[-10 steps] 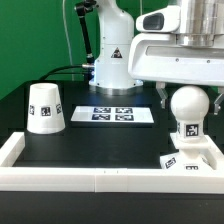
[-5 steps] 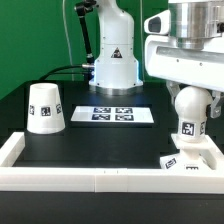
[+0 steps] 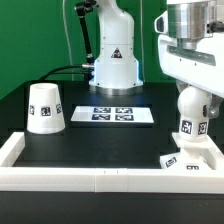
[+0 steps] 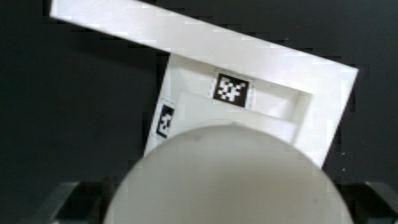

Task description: Assemble lamp

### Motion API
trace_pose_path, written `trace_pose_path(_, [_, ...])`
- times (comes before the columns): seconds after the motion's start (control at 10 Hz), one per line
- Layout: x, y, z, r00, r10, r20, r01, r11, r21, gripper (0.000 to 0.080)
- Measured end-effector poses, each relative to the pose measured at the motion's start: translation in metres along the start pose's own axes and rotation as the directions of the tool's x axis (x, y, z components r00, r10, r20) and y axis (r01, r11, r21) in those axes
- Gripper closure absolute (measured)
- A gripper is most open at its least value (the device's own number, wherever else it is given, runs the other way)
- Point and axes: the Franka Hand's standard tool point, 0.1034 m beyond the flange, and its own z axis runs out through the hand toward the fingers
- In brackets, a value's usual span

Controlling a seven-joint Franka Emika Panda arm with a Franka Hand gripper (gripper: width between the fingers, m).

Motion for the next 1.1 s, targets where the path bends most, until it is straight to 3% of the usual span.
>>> trace_pose_path(0.3, [-0.005,-0.003,0.0,0.978,0.205,0.024,-0.206,0.979,0.011,0.022])
trace_pose_path(0.5, [-0.008,-0.004,-0.001,0.917,0.396,0.054,-0.397,0.918,0.017,0.022])
trace_pose_path(0.8, [-0.011,-0.009,-0.003,0.84,0.537,0.077,-0.54,0.841,0.019,0.022])
trace_pose_path(1.0, [-0.014,-0.011,-0.003,0.838,0.539,0.089,-0.543,0.84,0.023,0.022])
trace_pose_path(1.1, [-0.015,-0.01,-0.003,0.844,0.528,0.088,-0.532,0.846,0.022,0.0167])
